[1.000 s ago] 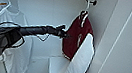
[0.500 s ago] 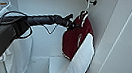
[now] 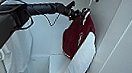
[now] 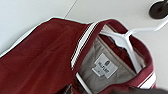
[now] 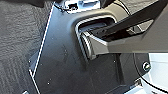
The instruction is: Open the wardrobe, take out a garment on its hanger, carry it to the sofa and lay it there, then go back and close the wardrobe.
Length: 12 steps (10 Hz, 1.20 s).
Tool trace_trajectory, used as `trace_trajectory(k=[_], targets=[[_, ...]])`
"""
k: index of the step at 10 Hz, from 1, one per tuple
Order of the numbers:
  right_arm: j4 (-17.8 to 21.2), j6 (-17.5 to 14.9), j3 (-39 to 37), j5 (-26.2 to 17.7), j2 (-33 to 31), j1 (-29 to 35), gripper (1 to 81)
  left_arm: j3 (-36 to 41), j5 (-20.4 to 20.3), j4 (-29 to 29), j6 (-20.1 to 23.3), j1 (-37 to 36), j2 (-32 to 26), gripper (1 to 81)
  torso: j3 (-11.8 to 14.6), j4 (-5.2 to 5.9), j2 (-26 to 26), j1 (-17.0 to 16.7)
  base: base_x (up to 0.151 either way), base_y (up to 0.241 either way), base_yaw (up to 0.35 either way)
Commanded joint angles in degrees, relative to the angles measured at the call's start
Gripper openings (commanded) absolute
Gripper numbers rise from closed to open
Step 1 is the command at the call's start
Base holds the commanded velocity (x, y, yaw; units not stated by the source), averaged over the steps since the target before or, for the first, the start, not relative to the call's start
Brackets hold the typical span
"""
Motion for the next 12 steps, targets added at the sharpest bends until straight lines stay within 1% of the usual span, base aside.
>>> trace_trajectory(k=[1,3,4,6,7,8,11,12], targets=[[0.0,0.2,0.2,-3.2,0.1,1.7,81.1,-1.6,-4.3,-0.6,-2.9,-12.2,0.7,81.1,0.0,0.00,0.0,0.0,0.000,0.000,0.000],[0.0,0.2,0.0,-3.2,0.7,1.6,81.1,-5.4,-5.6,-0.8,-4.7,-11.9,2.2,81.1,0.0,0.00,0.0,0.0,0.000,0.000,0.000],[0.0,0.2,0.0,-3.2,1.1,1.6,81.1,-7.1,-6.1,-0.9,-4.9,-11.9,3.3,81.1,0.0,0.00,0.0,0.0,0.000,0.000,0.000],[-0.1,0.1,-0.1,-3.1,2.2,1.4,81.1,-14.3,-7.0,-0.4,-4.8,-11.5,7.2,81.1,0.0,0.00,0.0,0.0,0.000,0.000,0.000],[-0.1,0.1,-0.1,-2.3,2.6,1.2,81.1,-16.1,-7.3,-0.3,-4.8,-11.3,8.2,81.1,0.0,0.00,0.0,0.0,0.000,0.000,0.000],[-0.1,0.1,-0.1,-1.2,2.6,1.0,81.1,-16.8,-8.8,-0.6,-4.8,-11.3,9.1,81.1,0.0,0.00,0.0,0.0,0.000,0.000,0.000],[0.0,0.2,-0.3,-0.9,2.3,0.6,81.1,-19.2,-11.1,-1.7,-4.9,-10.7,11.7,81.1,0.0,0.00,0.0,0.0,0.000,0.000,0.000],[0.0,0.2,-0.3,-0.9,2.3,0.4,81.1,-19.7,-11.2,-1.9,-5.0,-10.5,12.0,81.1,0.0,-3.53,0.0,0.0,0.000,0.000,0.000]])
